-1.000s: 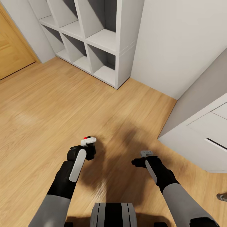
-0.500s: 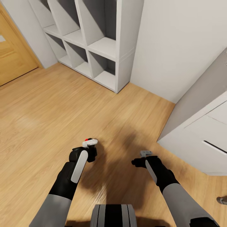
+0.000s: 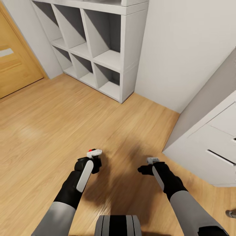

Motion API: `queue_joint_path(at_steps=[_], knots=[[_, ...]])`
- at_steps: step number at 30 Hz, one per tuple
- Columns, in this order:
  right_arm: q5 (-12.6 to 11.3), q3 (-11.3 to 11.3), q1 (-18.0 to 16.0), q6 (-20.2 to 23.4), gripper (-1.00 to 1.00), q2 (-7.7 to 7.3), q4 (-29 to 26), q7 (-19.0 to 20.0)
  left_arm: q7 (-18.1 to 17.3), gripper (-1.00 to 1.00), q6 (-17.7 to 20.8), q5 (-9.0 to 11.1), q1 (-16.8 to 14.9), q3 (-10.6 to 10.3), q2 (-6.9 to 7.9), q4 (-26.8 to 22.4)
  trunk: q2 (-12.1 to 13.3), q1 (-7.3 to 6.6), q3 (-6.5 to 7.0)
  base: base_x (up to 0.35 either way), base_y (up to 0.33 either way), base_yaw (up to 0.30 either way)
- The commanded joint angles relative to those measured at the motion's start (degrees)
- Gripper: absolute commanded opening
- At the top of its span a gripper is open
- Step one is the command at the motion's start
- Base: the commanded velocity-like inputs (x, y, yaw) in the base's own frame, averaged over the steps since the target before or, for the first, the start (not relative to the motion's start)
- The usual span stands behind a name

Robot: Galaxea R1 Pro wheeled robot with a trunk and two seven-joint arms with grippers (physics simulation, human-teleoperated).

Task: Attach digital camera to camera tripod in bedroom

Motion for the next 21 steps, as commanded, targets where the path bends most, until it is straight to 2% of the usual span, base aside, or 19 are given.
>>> queue_joint_path(at_steps=[1, 2, 6, 10, 12, 15, 21], knots=[[-0.4, -0.5, 0.0, 0.7, 1.00, -0.11, -0.1, -0.1, 0.4, -1.00, -0.8, 0.5, 0.0, -0.1, 0.00, 0.6, 0.0, -0.03, 0.19, 0.000, 0.000, 0.000], [-0.3, -0.9, 0.0, 1.5, 1.00, -0.20, -0.1, 0.6, 0.4, -1.00, -2.5, 0.7, 0.0, 0.0, 0.00, 1.8, 0.0, -0.06, 0.41, 0.000, 0.000, 0.000], [-0.2, -1.1, 0.0, 2.4, 1.00, -0.27, -0.2, 2.2, 0.5, -1.00, -3.4, 2.8, 0.0, 0.0, 0.00, 3.2, 0.1, -0.16, 1.30, 0.000, 0.000, 0.000], [-0.1, -1.1, 0.0, 2.8, 1.00, -0.28, -0.3, 3.0, 0.4, -1.00, -5.1, 7.1, 0.0, 0.0, 0.00, 6.4, 0.1, -0.26, 2.18, 0.000, 0.000, 0.000], [-0.2, -1.1, 0.0, 2.8, 1.00, -0.29, -0.4, 3.0, 0.4, -1.00, -6.7, 8.1, 0.0, 0.0, 0.07, 8.4, 0.1, -0.32, 2.63, 0.000, 0.000, 0.000], [0.0, -1.0, 0.0, 3.4, 1.00, -0.27, -1.6, 3.1, 0.3, -1.00, -9.8, 8.8, 0.0, 0.0, 0.28, 10.5, 0.2, -0.39, 3.29, 0.000, 0.000, 0.000], [-0.1, -1.1, 0.0, 7.7, 1.00, -0.23, -5.1, 3.1, -1.0, -1.00, -11.7, 9.2, 0.0, -0.2, 1.36, 10.1, 0.3, -0.55, 4.62, 0.000, 0.000, 0.000]])
